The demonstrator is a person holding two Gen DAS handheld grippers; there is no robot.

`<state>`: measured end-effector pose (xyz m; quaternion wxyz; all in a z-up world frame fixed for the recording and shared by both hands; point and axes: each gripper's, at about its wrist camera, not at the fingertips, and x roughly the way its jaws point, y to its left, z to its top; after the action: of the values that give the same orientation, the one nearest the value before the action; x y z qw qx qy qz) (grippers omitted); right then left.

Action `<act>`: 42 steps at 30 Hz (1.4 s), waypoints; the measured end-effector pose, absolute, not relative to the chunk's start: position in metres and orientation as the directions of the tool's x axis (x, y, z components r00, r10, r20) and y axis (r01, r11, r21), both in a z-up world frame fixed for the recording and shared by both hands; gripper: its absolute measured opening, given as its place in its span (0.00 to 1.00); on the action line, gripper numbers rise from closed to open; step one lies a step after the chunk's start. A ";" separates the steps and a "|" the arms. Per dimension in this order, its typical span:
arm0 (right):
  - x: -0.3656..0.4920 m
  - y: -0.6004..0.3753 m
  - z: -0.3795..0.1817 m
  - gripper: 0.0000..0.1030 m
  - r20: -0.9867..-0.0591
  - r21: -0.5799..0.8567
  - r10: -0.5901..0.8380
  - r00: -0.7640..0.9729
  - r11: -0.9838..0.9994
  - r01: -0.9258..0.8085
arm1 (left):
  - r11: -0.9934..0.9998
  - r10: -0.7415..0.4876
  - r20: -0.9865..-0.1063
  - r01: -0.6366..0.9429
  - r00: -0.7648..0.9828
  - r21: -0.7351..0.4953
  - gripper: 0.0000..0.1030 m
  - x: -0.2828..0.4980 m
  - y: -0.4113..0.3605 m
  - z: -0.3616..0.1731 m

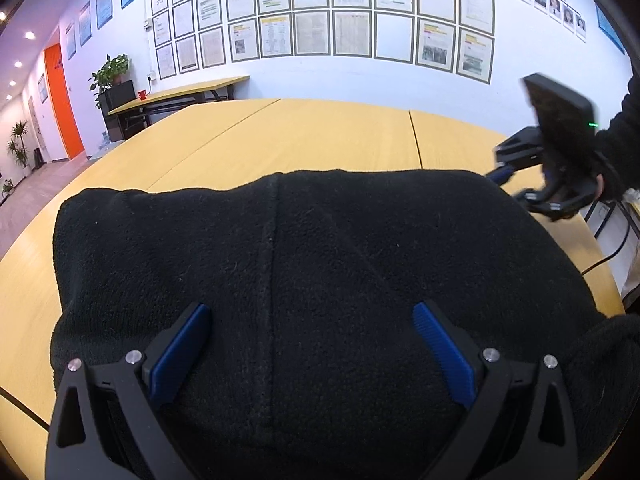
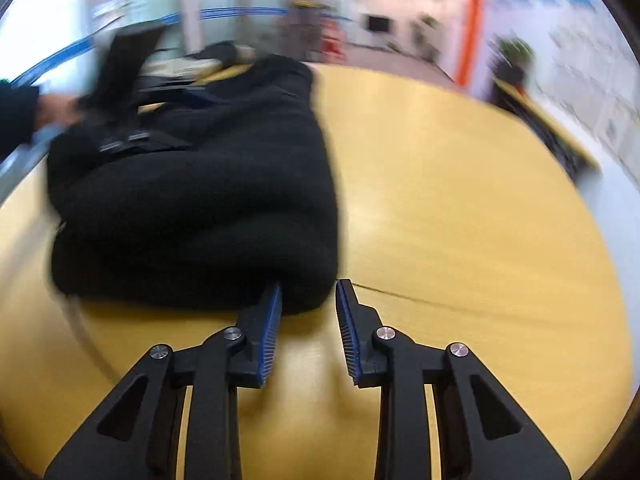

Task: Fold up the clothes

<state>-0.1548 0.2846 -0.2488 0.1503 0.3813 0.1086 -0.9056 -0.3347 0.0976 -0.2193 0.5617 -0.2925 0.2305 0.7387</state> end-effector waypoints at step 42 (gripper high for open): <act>-0.220 0.296 -0.212 0.62 -0.763 0.196 -0.465 -0.450 -0.828 0.525 | -0.140 0.684 -0.710 -0.986 -0.166 0.096 1.00 -0.293 0.076 -0.201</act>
<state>-0.2200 0.2964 -0.2116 0.2909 0.4366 0.0342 -0.8506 -0.2927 0.0762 -0.2007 0.5898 -0.2627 0.2866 0.7078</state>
